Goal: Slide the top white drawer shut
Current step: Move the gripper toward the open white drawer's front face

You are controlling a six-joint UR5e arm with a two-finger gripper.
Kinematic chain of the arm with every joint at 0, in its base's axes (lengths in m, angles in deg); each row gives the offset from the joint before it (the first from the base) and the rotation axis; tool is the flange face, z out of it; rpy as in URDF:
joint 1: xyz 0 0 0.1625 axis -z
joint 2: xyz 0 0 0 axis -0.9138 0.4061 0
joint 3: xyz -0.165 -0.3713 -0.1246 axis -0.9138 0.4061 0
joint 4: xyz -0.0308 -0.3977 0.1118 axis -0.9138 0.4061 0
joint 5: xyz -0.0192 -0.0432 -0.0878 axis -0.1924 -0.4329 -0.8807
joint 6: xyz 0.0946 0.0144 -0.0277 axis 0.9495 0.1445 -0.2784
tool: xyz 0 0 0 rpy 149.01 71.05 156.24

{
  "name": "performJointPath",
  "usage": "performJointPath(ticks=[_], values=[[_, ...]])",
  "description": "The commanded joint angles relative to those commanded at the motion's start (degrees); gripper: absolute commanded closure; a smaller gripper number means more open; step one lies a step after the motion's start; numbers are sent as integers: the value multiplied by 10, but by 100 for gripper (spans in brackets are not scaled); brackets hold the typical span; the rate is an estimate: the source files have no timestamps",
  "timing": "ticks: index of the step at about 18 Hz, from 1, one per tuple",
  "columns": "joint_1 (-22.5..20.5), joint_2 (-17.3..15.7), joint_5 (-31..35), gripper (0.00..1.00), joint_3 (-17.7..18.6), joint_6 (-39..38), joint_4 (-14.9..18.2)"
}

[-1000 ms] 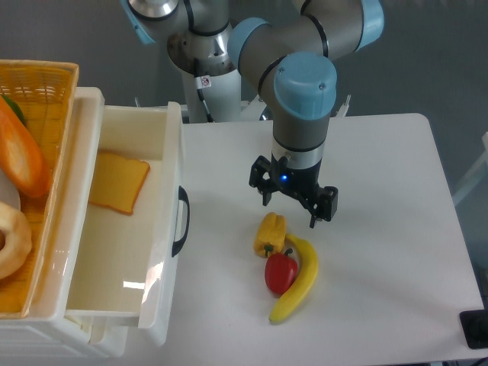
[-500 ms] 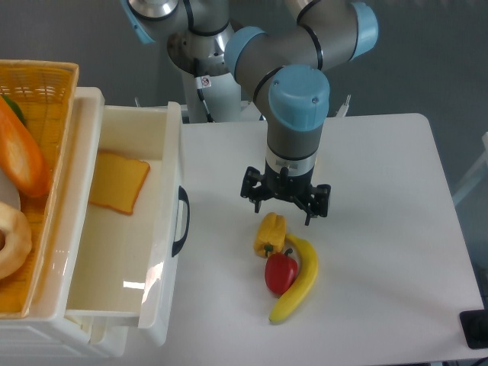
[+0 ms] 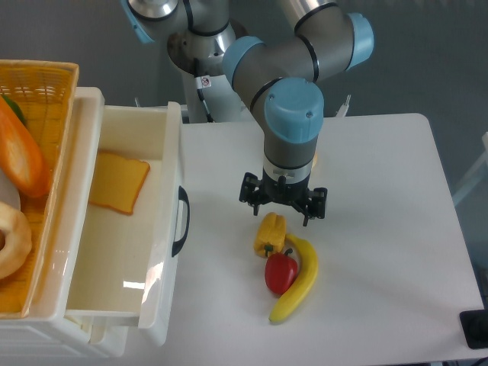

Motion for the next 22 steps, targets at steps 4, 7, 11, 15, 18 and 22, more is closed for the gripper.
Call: performJointPath(ticks=[4, 7, 11, 15, 18, 22], values=[[13, 15, -3, 0, -1, -64, 0], [18, 18, -27, 0, 0, -99, 1], [18, 18, -70, 0, 5, -116, 5], [25, 19, -85, 0, 9, -139, 7], [32, 19, -85, 0, 9, -140, 7], [38, 20, -85, 0, 11, -140, 7]])
